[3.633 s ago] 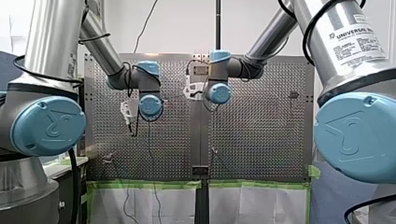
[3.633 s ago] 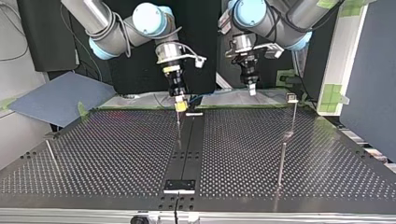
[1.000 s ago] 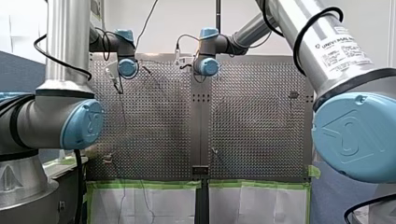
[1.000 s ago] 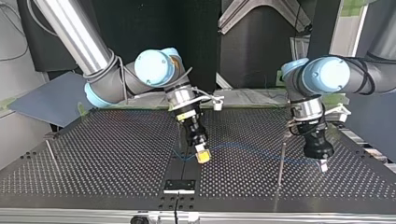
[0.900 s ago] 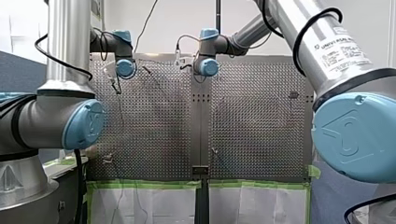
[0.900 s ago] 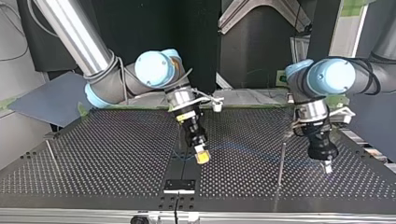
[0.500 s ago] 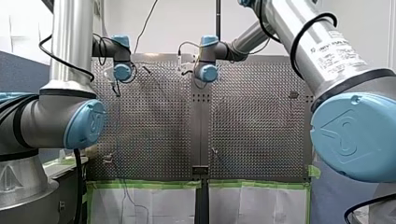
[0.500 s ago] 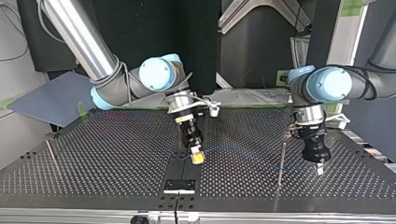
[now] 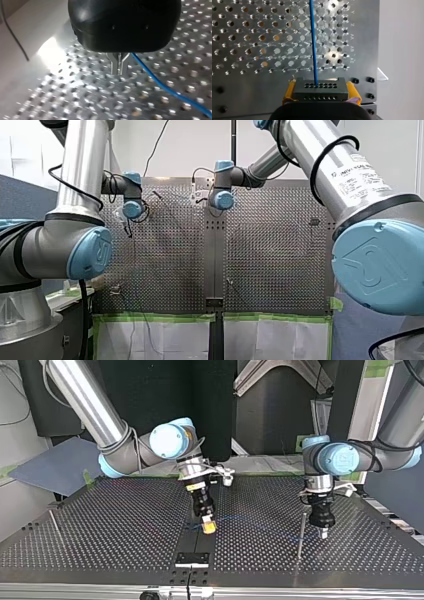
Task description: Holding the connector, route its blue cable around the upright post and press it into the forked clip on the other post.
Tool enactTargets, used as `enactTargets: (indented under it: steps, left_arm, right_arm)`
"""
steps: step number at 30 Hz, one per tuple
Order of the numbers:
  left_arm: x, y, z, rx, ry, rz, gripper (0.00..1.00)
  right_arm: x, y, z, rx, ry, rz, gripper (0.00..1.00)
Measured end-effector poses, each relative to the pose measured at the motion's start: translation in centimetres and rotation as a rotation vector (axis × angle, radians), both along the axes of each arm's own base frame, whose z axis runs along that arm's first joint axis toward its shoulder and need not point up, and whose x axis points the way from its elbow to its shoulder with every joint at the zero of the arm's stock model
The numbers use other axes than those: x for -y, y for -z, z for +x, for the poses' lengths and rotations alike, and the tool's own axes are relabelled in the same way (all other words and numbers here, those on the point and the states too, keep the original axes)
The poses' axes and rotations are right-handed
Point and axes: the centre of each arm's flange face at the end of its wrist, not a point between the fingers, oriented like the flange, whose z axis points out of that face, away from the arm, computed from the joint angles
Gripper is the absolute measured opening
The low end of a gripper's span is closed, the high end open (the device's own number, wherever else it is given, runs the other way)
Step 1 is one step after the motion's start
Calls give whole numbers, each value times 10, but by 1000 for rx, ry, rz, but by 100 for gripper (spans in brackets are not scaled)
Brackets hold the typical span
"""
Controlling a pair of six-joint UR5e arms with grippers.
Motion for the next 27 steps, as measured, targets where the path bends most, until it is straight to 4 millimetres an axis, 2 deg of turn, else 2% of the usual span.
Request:
enactTargets:
  steps: [8, 11, 12, 13, 14, 15, 16, 17, 18, 19, 27]
  left_arm:
    - [8, 10, 2, -18, 22, -1, 13]
    - [13, 10, 1, -18, 45, 0, 19]
    - [14, 10, 1, -18, 52, 1, 25]
    - [16, 10, 1, -19, 58, 1, 37]
    - [17, 11, 1, -19, 63, 0, 37]
    - [18, 11, 1, -20, 67, -1, 50]
    - [19, 11, 1, -20, 70, -2, 73]
    - [20, 11, 0, -20, 77, -3, 73]
    - [20, 11, 0, -22, 81, -4, 89]
    - [21, 11, 0, -24, 84, -6, 100]
    - [22, 16, -4, -63, 53, 5, 100]
  right_arm:
    - [-2, 19, -6, -51, 18, 49, 0]
    - [-3, 29, -9, -67, 26, 60, 0]
    - [-3, 33, -10, -72, 29, 64, 0]
    - [-3, 36, -11, -75, 32, 67, 0]
    - [-3, 39, -12, -78, 34, 69, 0]
    - [-3, 43, -13, -81, 36, 72, 0]
    - [-3, 46, -14, -84, 38, 74, 0]
    - [-3, 49, -15, -86, 40, 76, 0]
    - [-4, 54, -17, -88, 42, 79, 0]
    - [-4, 57, -18, -89, 45, 81, 0]
    - [-1, 89, -33, -83, 80, 92, 0]
